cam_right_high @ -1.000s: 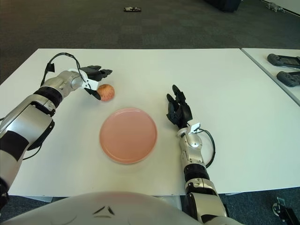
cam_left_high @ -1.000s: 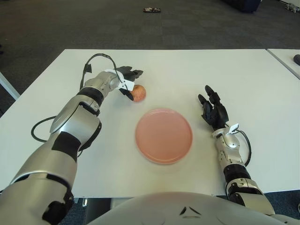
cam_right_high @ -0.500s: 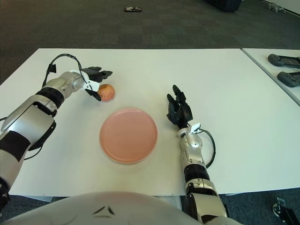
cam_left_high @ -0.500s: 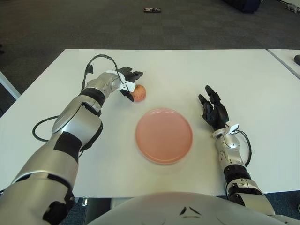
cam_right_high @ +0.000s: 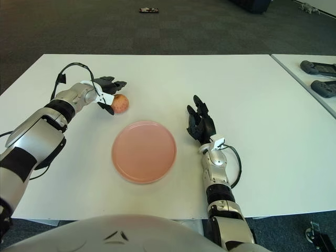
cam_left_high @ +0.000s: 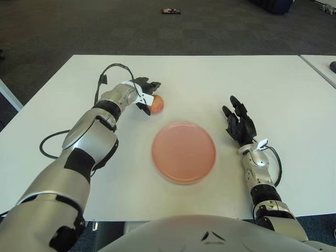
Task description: Put the apple into the plate.
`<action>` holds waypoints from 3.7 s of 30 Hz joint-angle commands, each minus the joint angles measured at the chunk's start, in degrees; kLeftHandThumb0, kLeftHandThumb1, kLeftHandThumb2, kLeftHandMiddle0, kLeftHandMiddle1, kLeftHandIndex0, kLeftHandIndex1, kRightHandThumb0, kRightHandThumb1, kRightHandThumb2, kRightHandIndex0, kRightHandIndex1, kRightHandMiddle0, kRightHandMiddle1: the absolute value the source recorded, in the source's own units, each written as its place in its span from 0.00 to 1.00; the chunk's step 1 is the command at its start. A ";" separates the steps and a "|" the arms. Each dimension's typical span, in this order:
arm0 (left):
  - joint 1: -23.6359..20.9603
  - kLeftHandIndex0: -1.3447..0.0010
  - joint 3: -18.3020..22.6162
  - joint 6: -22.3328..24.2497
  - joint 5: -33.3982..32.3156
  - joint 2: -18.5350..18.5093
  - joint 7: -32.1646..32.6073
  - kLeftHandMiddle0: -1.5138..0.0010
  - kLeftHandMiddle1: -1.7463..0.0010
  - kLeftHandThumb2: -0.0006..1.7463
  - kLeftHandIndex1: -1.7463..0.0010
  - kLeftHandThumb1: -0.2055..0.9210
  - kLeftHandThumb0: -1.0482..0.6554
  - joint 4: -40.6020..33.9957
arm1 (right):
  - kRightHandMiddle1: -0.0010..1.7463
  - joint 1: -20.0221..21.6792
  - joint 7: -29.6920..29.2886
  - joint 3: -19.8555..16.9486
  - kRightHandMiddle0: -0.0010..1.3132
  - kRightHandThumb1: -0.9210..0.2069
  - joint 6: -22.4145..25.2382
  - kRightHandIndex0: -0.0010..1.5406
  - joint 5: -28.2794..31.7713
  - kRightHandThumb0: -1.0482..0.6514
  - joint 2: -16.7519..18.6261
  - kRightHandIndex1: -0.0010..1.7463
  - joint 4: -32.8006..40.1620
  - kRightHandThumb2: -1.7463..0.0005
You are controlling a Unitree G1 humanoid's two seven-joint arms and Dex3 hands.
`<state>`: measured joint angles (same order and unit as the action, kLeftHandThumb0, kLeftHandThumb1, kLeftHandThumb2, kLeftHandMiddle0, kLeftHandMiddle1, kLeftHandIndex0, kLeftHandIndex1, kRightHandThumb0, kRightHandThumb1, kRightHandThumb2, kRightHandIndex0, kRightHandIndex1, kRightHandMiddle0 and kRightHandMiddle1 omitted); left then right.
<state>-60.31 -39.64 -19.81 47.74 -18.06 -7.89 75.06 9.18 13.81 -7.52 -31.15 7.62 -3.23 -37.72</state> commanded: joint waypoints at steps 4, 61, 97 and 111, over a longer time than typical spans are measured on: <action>0.63 1.00 -1.66 1.61 1.42 1.03 0.79 1.00 1.00 0.00 1.00 0.89 0.00 0.80 | 0.13 -3.38 0.47 -0.23 0.00 0.00 1.66 0.07 1.02 0.23 1.19 0.01 -2.79 0.59; 2.75 1.00 -2.72 0.97 0.76 1.93 0.71 1.00 1.00 0.01 1.00 0.90 0.02 2.23 | 0.16 -3.44 0.80 -0.73 0.00 0.00 0.95 0.08 1.55 0.24 2.19 0.00 -3.43 0.60; 4.77 1.00 -1.21 1.63 -0.54 3.04 3.19 0.64 0.86 0.01 0.41 0.92 0.15 2.44 | 0.20 -2.95 -0.40 -1.48 0.00 0.00 0.28 0.10 1.11 0.25 2.38 0.01 -5.05 0.62; 7.77 0.54 0.07 0.67 -1.23 4.33 20.51 0.63 0.34 0.58 0.10 0.56 0.35 1.72 | 0.24 -3.07 -1.18 -1.28 0.00 0.00 0.73 0.11 0.85 0.25 2.35 0.01 -4.90 0.61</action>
<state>-54.36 -39.17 -18.88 45.78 -14.96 9.61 76.67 9.79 13.01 -8.81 -31.76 7.89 -2.85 -39.19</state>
